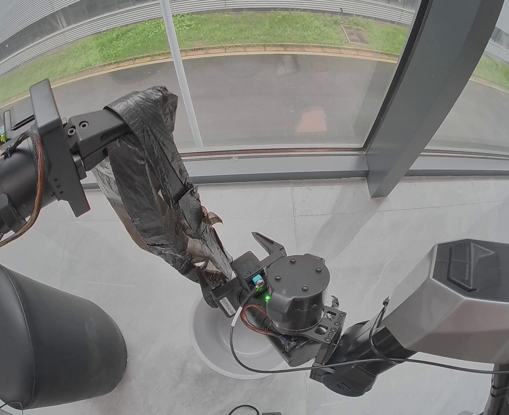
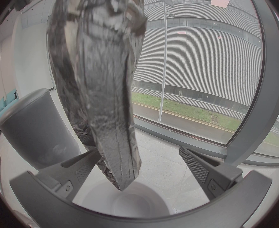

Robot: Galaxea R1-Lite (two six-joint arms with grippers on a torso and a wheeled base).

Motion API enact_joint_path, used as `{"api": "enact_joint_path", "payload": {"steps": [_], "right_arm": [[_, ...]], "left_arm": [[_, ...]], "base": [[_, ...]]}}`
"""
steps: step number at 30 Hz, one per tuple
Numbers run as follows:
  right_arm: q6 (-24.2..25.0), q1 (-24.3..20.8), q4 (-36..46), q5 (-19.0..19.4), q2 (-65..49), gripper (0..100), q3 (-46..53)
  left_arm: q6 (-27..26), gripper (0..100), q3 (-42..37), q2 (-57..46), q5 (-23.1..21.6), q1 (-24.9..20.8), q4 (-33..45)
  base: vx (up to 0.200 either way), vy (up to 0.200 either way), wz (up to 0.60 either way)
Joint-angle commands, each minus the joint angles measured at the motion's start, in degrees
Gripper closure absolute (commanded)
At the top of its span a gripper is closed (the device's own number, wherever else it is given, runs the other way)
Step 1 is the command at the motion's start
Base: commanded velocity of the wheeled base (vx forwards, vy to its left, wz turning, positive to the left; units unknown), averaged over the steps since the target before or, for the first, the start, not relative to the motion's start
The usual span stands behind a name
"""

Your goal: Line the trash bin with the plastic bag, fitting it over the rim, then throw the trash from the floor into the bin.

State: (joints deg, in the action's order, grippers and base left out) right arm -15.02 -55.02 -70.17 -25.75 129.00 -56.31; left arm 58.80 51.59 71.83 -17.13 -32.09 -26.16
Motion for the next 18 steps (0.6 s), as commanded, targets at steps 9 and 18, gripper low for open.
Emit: {"api": "enact_joint_path", "payload": {"steps": [9,18], "right_arm": [[-0.27,2.72,0.21,-0.44,3.45,0,-1.79],[-0.19,3.34,-0.14,-0.53,4.15,0,-2.14]], "left_arm": [[0.0,100,-0.17,-0.55,0.34,-0.7,-0.03],[0.0,100,-0.17,-0.64,0.52,-0.7,-0.03]], "base": [[0.0,0.0,0.0],[0.0,0.0,0.0]]}}
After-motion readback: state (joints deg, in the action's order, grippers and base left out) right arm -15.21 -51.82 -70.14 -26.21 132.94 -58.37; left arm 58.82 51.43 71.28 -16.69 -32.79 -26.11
